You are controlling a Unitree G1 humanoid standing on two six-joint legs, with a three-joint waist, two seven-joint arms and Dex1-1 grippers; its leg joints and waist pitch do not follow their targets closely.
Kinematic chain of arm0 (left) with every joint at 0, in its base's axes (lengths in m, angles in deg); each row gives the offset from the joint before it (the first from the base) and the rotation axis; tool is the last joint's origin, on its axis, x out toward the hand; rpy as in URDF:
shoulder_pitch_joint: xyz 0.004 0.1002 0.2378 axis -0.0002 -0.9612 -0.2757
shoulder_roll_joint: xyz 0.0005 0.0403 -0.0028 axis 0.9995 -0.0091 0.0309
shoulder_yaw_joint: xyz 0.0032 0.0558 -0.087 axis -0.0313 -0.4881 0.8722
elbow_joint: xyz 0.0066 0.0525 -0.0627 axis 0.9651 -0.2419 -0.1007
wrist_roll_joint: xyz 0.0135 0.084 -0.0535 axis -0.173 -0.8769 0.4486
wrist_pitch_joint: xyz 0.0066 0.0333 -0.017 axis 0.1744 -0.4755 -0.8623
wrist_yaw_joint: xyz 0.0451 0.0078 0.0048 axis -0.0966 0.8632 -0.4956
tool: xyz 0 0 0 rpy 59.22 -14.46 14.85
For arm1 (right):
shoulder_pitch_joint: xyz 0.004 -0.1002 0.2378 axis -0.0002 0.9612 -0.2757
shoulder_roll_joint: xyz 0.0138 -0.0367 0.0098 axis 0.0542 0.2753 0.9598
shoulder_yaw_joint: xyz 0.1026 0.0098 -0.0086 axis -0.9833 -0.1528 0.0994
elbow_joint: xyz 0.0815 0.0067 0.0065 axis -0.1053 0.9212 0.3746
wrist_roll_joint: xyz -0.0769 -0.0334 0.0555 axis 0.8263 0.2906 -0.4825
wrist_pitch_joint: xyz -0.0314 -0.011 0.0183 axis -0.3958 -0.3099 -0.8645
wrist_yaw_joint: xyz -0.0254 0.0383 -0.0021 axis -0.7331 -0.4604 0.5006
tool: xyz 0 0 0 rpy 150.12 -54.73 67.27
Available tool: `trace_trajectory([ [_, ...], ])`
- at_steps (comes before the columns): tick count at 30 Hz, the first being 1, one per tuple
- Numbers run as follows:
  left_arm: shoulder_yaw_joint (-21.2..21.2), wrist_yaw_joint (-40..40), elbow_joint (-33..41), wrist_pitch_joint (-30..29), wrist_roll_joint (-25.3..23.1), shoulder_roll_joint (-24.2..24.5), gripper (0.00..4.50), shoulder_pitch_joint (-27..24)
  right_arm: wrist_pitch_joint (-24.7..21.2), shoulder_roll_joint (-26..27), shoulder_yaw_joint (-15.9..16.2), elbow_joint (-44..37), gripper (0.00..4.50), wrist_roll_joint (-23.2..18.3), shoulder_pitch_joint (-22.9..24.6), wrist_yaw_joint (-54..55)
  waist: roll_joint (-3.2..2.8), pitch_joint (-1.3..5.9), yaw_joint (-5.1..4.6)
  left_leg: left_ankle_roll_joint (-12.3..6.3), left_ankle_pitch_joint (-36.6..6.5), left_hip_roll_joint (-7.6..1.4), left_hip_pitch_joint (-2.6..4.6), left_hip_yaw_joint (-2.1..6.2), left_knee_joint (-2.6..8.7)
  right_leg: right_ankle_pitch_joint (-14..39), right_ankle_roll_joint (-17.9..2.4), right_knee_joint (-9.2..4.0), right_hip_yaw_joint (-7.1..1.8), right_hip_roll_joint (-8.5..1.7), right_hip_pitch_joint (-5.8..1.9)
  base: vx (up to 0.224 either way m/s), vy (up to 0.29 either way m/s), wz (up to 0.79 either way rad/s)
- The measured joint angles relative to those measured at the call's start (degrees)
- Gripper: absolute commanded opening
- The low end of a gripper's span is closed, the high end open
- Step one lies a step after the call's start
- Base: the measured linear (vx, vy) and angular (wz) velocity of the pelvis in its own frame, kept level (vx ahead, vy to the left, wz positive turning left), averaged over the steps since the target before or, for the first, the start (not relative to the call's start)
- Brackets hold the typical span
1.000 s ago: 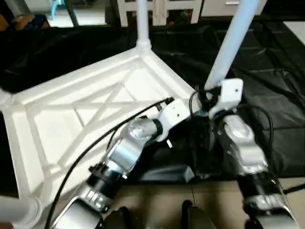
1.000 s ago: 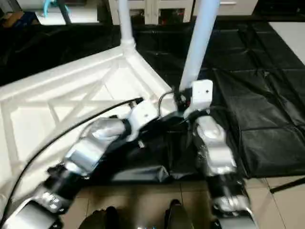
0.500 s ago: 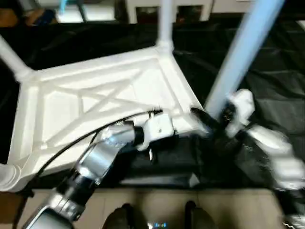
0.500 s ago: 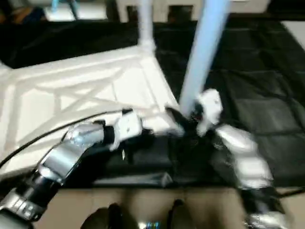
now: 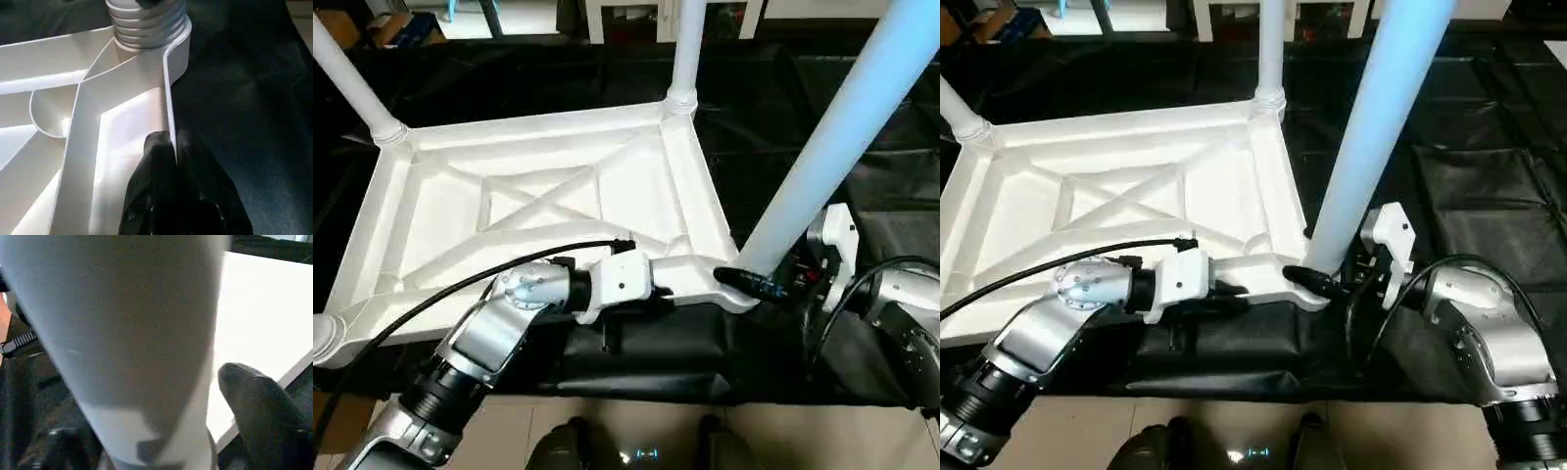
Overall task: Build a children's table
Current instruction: Rotate leg to tighten
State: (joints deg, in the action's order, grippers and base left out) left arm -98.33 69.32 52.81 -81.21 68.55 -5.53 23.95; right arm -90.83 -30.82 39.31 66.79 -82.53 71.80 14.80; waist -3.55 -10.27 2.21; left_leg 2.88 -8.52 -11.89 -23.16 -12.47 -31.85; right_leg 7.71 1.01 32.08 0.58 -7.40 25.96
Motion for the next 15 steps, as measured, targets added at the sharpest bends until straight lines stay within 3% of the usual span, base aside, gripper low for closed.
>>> trace_trajectory([
  [5,0.13,0.27,0.17,0.56,-0.01,0.25,0.00,-0.36,1.45,-0.48,0.70,-0.12,3.81,0.92,-0.02,-0.16,0.00,0.00,-0.13,0.13,-0.08,0.00,0.02,0.00,0.00,0.00,0.01,0.02,0.00,0.00,-0.01,0.000,0.000,0.00],
  [7,0.13,0.41,0.17,0.66,0.01,0.31,0.00,-0.36,1.08,-0.68,0.70,-0.24,3.47,0.66,-0.01,-0.52,0.00,0.00,-0.11,0.12,-0.07,0.00,0.01,0.00,0.00,0.01,0.01,0.02,0.01,0.00,-0.01,0.000,0.000,0.00],
  [9,0.12,0.53,0.17,0.80,0.03,0.37,0.00,-0.36,-0.10,-1.21,0.68,-0.91,3.47,0.07,0.15,-1.44,-0.01,0.00,-0.06,0.09,-0.05,0.00,0.01,0.00,0.00,0.01,0.01,0.02,0.02,0.00,-0.01,0.000,0.000,0.00],
  [15,0.26,0.86,0.00,0.88,0.11,0.49,0.00,-0.35,-1.38,-0.89,0.38,-1.73,2.86,-0.79,1.10,-1.75,-0.01,0.01,-0.11,-0.01,0.01,0.00,0.01,0.00,-0.04,0.00,0.01,0.04,0.02,0.01,-0.02,0.000,0.000,0.00],
])
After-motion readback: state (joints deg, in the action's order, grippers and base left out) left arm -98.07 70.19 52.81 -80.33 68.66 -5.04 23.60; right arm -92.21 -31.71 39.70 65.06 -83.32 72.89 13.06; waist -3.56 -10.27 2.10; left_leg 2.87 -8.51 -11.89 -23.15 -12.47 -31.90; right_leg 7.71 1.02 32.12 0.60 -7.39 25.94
